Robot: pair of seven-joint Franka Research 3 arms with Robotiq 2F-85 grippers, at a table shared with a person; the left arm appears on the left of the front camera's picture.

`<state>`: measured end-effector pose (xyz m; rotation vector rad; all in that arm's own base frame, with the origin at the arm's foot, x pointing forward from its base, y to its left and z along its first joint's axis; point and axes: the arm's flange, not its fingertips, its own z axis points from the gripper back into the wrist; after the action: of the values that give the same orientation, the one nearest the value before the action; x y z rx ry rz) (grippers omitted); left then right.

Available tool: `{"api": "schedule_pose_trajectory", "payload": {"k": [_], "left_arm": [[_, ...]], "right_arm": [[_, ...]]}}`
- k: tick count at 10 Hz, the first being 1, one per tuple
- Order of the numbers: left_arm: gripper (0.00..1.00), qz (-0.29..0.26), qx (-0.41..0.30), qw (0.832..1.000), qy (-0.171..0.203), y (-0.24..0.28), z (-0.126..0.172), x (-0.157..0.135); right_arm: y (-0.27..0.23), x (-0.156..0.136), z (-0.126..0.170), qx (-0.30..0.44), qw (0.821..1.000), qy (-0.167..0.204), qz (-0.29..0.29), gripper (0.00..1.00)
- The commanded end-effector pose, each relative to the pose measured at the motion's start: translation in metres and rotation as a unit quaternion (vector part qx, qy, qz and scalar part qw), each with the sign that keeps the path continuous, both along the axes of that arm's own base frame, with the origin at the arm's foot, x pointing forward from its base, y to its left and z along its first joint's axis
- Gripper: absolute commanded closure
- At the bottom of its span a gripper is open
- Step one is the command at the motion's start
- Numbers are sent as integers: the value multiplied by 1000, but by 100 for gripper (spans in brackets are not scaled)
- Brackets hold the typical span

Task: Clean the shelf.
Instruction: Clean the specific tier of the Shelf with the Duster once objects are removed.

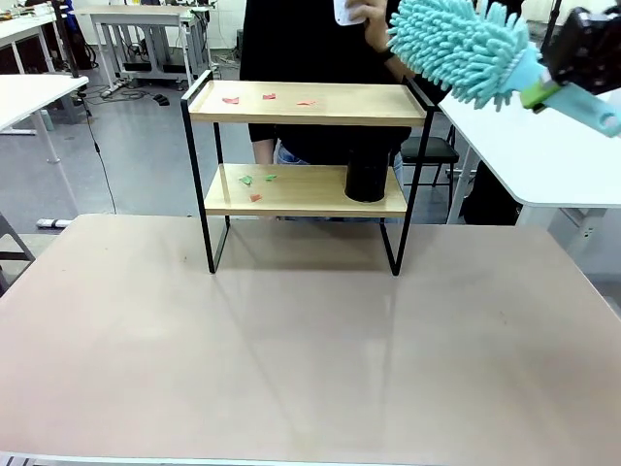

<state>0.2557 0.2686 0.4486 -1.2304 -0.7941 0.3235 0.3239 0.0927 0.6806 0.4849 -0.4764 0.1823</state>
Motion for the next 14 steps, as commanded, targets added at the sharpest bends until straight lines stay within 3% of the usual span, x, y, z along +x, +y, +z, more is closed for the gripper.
{"api": "schedule_pose_trajectory", "payload": {"k": [1,7,14], "left_arm": [[0,-6,3,1000,0,-2,2,-3],[0,-6,3,1000,0,-2,2,-3],[0,-6,3,1000,0,-2,2,-3]], "right_arm": [[30,28,11,-14,999,12,-26,88],[106,92,-16,-51,995,51,-67,88],[139,114,-30,-66,995,61,-41,88]]}}
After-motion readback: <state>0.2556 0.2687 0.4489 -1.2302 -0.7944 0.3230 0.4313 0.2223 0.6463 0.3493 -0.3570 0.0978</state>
